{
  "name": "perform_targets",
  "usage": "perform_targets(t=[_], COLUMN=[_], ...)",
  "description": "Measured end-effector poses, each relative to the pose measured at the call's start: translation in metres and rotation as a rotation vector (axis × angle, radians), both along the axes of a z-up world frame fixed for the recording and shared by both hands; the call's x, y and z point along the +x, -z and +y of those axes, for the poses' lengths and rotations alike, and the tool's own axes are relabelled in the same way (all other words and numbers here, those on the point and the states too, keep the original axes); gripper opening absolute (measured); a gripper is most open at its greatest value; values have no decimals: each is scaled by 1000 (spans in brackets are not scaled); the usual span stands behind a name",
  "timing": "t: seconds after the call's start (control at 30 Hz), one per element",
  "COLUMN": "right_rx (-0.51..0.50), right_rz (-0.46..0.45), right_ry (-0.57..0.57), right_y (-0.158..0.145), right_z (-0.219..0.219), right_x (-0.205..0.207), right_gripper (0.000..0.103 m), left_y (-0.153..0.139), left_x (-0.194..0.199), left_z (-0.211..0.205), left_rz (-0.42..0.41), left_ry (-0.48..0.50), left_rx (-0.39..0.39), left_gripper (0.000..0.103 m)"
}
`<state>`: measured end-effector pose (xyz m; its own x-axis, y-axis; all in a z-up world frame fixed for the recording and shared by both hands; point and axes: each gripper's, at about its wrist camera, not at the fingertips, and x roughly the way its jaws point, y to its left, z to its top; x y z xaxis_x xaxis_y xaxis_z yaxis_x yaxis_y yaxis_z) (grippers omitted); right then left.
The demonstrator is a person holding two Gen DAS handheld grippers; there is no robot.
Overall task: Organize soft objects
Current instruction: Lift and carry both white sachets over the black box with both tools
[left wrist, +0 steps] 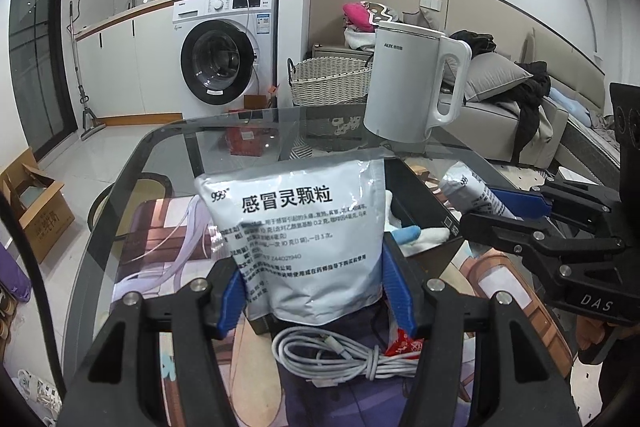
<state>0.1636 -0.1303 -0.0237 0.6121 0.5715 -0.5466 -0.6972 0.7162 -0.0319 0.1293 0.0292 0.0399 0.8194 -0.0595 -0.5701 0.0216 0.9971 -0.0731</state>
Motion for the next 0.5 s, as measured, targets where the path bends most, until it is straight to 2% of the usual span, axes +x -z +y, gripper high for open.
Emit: perform_targets(t=[0.5], right_rx=[-25], right_rz=[-5], right_ry=[-3], right_y=[0], right_z=[15], right_x=[10], right_gripper=[32], left_y=[-1], left_x=[15], left_z=[-3], left_rz=[-5], left_ry=[8], left_rx=[45], left_gripper=[59])
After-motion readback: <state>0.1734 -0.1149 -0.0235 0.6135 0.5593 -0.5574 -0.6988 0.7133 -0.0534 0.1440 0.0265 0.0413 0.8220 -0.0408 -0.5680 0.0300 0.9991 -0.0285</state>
